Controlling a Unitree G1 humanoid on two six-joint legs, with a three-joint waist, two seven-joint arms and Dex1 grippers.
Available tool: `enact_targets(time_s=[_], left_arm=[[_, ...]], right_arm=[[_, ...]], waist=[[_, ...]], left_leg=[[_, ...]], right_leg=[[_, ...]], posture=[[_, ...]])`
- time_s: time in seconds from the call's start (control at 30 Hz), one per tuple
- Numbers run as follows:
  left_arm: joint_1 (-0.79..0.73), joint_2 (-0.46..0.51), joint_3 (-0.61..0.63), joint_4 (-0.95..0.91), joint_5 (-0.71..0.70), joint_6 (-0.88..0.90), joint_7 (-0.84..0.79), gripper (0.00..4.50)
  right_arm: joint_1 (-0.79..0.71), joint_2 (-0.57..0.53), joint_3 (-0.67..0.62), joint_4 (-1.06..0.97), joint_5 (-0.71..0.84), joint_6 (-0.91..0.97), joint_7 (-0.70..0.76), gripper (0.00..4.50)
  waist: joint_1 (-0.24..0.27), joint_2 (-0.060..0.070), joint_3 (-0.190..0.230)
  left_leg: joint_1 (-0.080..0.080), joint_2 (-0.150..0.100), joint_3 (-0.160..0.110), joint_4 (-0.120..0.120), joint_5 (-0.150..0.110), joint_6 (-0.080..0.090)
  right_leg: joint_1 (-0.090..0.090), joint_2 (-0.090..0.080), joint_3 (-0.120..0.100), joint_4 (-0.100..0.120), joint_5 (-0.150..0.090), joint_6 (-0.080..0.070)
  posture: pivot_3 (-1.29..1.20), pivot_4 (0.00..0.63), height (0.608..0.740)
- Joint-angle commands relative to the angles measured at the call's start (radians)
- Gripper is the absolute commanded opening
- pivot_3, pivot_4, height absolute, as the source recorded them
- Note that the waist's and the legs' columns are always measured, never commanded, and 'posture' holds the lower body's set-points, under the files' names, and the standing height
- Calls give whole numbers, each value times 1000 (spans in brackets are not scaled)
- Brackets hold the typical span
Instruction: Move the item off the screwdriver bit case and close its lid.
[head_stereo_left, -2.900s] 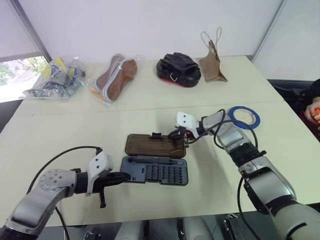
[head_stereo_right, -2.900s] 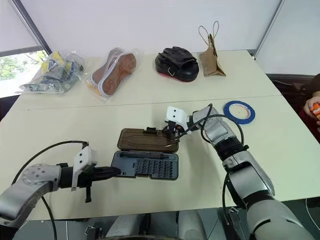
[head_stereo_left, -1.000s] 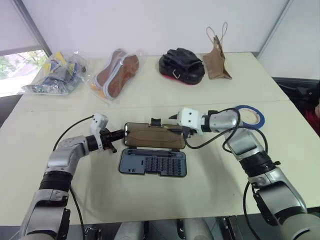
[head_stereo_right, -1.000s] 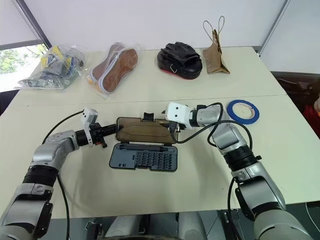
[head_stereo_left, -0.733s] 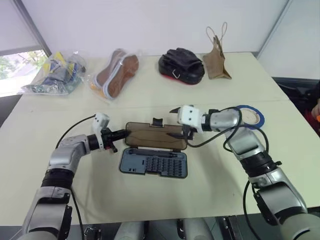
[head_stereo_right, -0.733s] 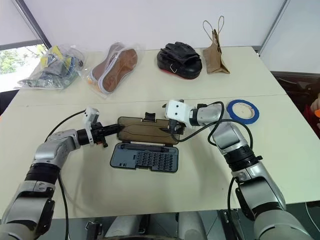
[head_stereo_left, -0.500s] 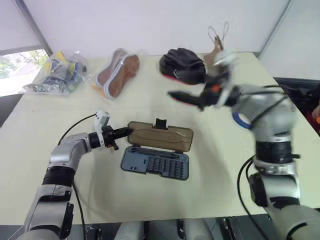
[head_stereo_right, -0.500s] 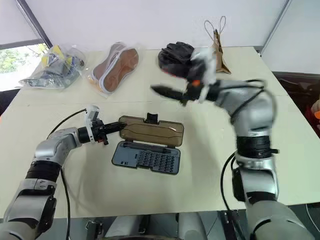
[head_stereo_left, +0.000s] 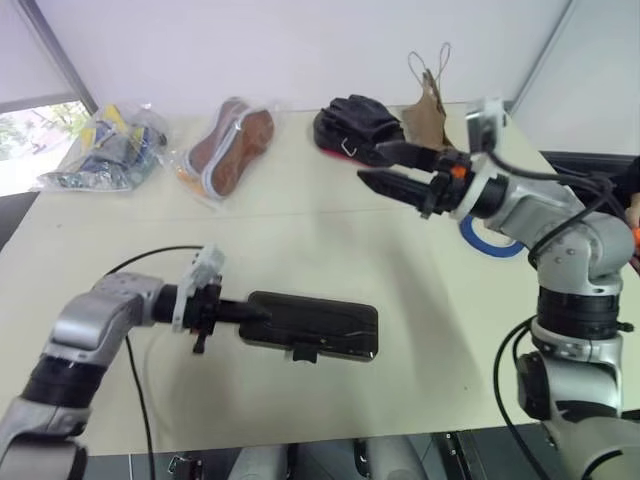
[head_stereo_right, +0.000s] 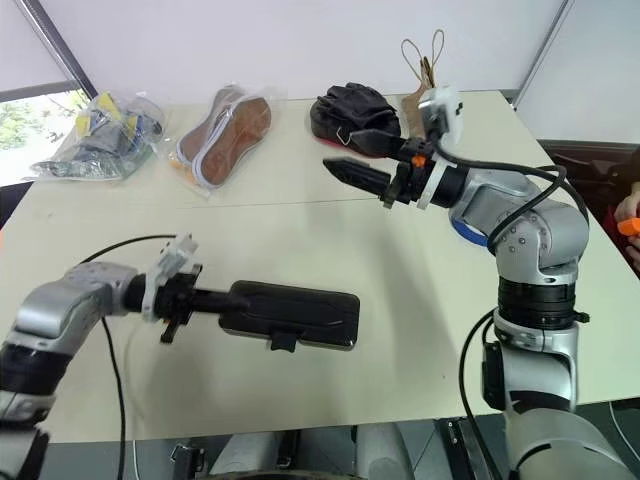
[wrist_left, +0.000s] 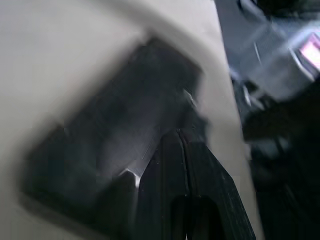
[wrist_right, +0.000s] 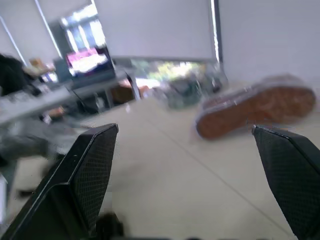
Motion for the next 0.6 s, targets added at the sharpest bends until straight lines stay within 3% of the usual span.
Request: enact_targets(time_s=[0.03,0.2,0.3,0.5,0.6], left_arm=[[-132,-19,131,20,-85,48,78,0],[-310,-77,231,132,-131,73,186,0],[-410,-111,188,258,-48,-28,191,0],[-491,-222,-17,537,176,-287,84,0],[-538,-299,-87,671,256,-388,35,0]], right_arm=[[20,-64,111,-137,-75,-37,14,4472],[56,-87,259,-281,-121,-6,-3,4472],[84,-43,343,-386,-100,67,-46,3173],[123,-2,473,-425,-165,100,-117,34],[171,-29,549,-490,-201,126,-145,34]], waist=[[7,0,1],[-2,-2,2],[-5,-2,3],[6,-2,3],[10,-3,3]], left_leg=[[-1,0,-1,1,0,0],[-6,0,-4,10,-1,1],[-6,0,-2,11,-1,3],[-7,0,-2,13,-1,2],[-10,-1,-3,15,-1,3]], right_leg=[[0,0,-1,0,0,0],[0,1,-5,1,0,1],[0,1,-3,1,0,1],[0,1,-4,1,1,1],[-1,1,-4,1,1,1]], posture=[[0,150,740],[0,150,740],[0,150,740],[0,150,740],[0,150,740]])
